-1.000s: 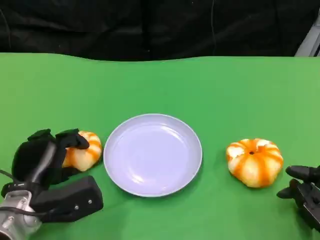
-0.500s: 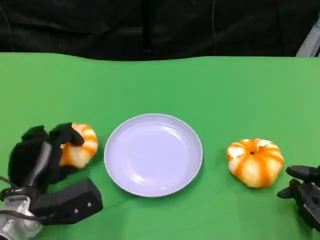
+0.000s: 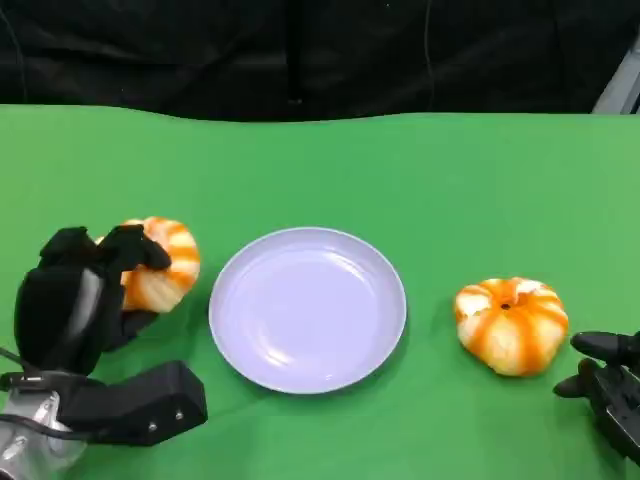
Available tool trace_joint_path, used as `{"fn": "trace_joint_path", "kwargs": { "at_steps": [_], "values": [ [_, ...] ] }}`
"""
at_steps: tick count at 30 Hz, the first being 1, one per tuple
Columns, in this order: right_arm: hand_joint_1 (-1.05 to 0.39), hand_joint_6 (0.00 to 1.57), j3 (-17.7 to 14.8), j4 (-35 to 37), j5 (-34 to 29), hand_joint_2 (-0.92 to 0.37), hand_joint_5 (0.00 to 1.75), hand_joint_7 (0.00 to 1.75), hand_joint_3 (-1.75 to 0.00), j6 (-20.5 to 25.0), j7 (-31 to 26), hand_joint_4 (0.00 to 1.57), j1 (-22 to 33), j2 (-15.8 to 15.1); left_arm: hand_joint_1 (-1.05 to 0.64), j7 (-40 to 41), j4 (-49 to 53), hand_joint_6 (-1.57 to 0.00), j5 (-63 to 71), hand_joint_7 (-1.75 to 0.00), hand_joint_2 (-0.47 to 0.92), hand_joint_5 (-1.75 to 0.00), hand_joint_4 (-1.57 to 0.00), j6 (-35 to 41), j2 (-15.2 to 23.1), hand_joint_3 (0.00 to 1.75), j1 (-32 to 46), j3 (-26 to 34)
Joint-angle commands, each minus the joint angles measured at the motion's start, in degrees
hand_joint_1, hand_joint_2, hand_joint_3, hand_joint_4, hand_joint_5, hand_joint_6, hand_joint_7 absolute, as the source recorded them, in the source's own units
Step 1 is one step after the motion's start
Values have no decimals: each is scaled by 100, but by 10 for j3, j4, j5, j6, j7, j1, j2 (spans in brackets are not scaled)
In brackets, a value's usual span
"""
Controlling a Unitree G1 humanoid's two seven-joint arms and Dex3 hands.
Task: Grasp the bread from the table and place it into the plate.
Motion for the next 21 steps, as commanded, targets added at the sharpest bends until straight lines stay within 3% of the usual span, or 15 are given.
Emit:
{"fn": "trace_joint_path", "kwargs": {
  "at_steps": [1,7,16,17,19,21],
  "values": [
    [-4,90,-4,2,0,-92,130,66,-39,-4,-4,69,-1,-10,2,11,-16,-73,6,-132,86,-167,-61,7,16,1,9,8],
    [-2,90,-6,7,3,-92,131,67,-42,-13,3,70,-2,-10,2,15,-131,-82,16,-119,88,-154,-71,-24,27,5,49,20],
    [-2,89,-7,10,2,-92,131,68,-43,-14,6,69,-3,-11,3,-2,-184,-84,26,-116,85,-153,-72,-18,25,10,66,34],
    [-3,89,-7,10,1,-92,131,68,-42,-13,4,69,-3,-11,3,-8,-196,-87,26,-111,85,-147,-75,-18,24,13,69,35],
    [-3,89,-7,10,-1,-92,131,69,-41,-13,3,69,-3,-11,3,-18,-212,-92,25,-102,67,-141,-78,-16,23,49,73,38],
    [-3,89,-8,10,-1,-92,131,69,-41,-13,3,69,-3,-10,3,-23,-218,-93,25,-101,57,-140,-79,-13,23,69,76,41]
  ]
}}
